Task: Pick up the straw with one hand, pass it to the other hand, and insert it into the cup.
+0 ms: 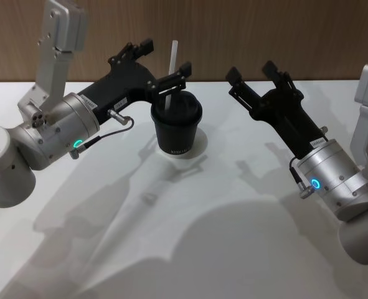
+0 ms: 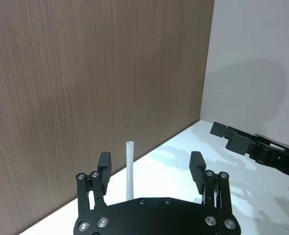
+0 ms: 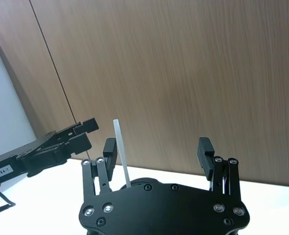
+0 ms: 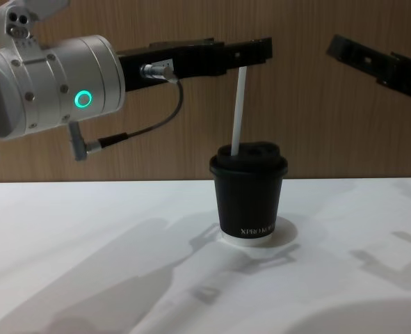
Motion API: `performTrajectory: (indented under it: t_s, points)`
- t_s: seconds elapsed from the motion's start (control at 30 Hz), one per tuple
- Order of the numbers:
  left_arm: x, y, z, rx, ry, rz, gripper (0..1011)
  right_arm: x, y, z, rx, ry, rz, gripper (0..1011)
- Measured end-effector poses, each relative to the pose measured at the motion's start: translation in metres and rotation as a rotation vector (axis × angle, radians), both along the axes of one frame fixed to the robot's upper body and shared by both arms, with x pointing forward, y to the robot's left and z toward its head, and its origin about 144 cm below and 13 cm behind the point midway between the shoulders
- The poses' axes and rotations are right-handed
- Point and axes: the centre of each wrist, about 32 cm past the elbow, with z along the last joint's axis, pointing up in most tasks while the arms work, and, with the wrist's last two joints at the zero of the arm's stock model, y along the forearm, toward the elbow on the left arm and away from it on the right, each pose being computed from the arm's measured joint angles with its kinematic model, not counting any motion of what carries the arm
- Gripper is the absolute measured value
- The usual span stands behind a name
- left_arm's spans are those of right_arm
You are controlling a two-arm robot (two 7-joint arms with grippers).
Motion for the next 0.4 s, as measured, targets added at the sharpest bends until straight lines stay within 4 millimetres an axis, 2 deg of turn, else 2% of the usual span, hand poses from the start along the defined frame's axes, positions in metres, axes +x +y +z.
performTrajectory:
  t_s: [0.4]
  points:
    - [-0.0001, 0.0004, -0.0005, 0.0, 0.001, -0.001, 1000, -0.0002, 0.0006, -0.0004, 0.001, 0.007, 0.0, 1001]
